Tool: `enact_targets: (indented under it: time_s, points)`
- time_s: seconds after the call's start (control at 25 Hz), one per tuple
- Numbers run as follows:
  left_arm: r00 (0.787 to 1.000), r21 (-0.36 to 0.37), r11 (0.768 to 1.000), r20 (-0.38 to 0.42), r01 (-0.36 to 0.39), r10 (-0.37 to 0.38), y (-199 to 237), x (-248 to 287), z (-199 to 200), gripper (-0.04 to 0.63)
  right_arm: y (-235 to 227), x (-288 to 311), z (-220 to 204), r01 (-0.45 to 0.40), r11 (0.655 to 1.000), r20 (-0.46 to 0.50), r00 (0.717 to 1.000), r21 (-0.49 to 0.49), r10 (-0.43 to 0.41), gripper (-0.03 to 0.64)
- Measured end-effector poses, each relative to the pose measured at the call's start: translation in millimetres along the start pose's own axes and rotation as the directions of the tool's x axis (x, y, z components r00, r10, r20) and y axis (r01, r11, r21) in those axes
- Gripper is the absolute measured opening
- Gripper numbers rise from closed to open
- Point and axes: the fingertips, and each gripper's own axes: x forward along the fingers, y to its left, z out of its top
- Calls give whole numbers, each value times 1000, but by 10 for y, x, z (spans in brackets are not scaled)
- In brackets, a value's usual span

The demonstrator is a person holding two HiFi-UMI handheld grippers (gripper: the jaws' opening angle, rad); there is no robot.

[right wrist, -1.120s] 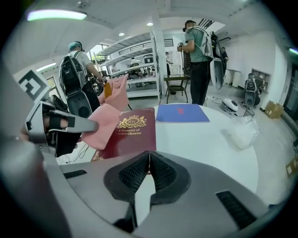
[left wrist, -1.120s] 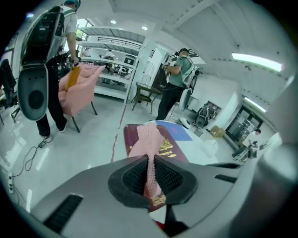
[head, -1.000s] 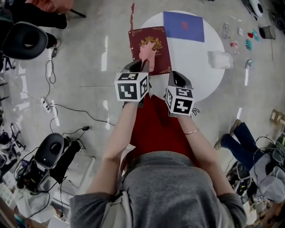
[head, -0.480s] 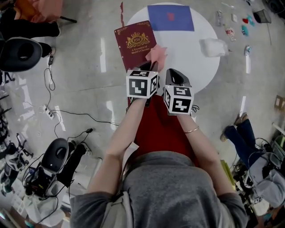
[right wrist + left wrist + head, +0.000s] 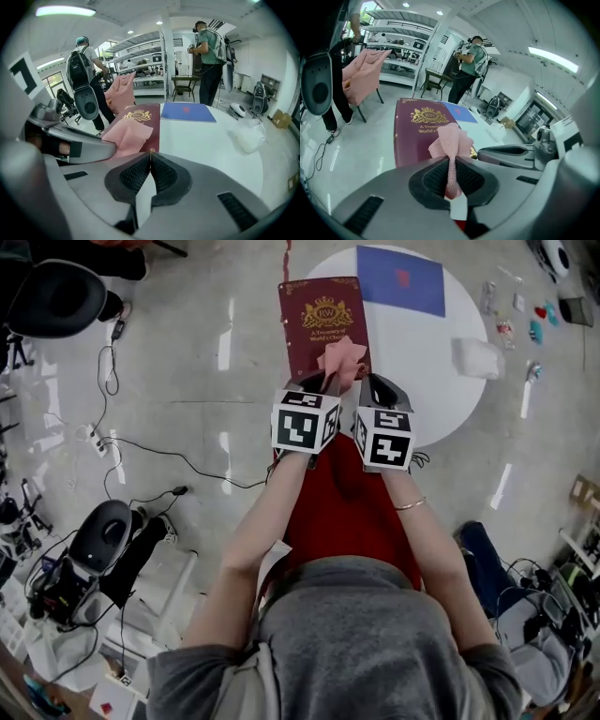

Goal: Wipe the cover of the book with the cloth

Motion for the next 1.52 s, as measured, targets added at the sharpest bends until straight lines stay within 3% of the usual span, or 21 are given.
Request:
enact_targets:
  time_s: [0.32,0.64,1.0,1.52]
  points:
    - [999,-81,996,25,-32,34,320,-165,-50,34,57,96,28,11,997,-26,1000,-79,-13,29]
    - [994,-143,985,28,-101,106,706,-416,-175,34,63,89,11,29,999,-44,999,-40,-30,29]
    - [980,-221,956,19,-191,200,1227,-612,-218,34,94,58,-52,38,999,-61,997,-21,-39,29]
    - [962,-70,966,95,-248,254,1692,-170,1025,34,121,17,-109,66,994,-78,995,84,-60,29]
